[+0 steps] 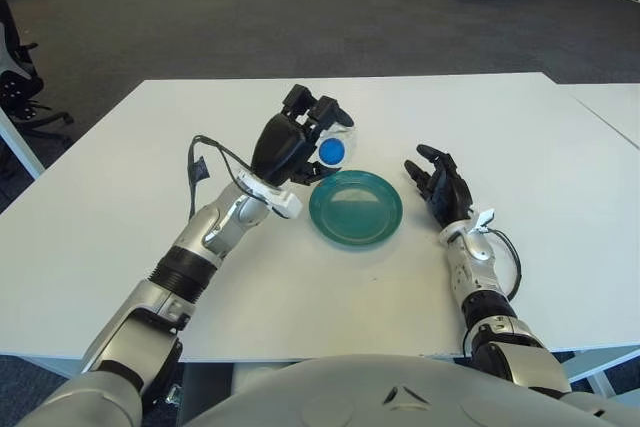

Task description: Put the bottle into the plate.

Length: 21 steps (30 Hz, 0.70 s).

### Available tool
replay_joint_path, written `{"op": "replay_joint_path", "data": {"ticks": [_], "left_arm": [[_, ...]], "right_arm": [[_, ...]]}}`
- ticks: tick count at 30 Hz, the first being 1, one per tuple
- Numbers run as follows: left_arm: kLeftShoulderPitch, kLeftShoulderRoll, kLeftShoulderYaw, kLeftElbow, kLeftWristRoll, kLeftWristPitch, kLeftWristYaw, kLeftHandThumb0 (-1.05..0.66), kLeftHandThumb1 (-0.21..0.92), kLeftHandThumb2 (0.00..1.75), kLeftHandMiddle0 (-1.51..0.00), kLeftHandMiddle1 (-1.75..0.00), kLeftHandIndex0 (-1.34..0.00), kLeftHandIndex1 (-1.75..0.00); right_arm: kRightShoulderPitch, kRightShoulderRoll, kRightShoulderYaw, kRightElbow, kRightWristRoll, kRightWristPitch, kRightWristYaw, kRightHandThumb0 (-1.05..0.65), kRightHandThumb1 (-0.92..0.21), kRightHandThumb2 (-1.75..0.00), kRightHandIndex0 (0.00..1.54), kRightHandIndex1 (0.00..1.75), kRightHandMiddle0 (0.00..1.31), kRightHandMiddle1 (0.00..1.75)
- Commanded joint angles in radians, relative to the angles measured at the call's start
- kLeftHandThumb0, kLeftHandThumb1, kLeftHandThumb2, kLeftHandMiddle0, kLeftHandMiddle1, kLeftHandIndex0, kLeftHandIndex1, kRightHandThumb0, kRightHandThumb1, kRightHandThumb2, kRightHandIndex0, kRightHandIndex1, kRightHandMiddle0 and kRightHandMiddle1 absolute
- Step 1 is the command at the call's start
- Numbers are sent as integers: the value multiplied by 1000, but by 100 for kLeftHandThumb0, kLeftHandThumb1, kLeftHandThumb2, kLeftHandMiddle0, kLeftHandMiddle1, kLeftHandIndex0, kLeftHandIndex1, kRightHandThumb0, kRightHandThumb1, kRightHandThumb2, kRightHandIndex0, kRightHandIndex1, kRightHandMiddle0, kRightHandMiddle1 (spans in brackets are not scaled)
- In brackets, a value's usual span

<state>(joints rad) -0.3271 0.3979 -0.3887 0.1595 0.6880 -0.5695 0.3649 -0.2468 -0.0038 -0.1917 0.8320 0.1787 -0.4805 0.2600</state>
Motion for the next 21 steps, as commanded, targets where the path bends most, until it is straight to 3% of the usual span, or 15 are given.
{"op": "replay_joint_path", "data": {"ticks": [1,7,21], "left_arm": [[-17,13,4,-3,-15,-31,-54,-44,39,122,-113,-175,-55,-175],[-41,-10,-15,11,-20,-94,-120,-44,38,123,-111,-175,-55,-175],[-127,-89,-24,107,-23,-231,-153,-44,40,120,-108,-175,-54,-175]], "right_arm": [[30,10,-7,51,11,38,-8,-86,-92,-106,46,0,3,89],[26,13,-8,57,7,34,-9,-86,-92,-106,47,1,3,89],[28,22,2,55,0,23,-23,-83,-92,-107,49,1,9,90]]}}
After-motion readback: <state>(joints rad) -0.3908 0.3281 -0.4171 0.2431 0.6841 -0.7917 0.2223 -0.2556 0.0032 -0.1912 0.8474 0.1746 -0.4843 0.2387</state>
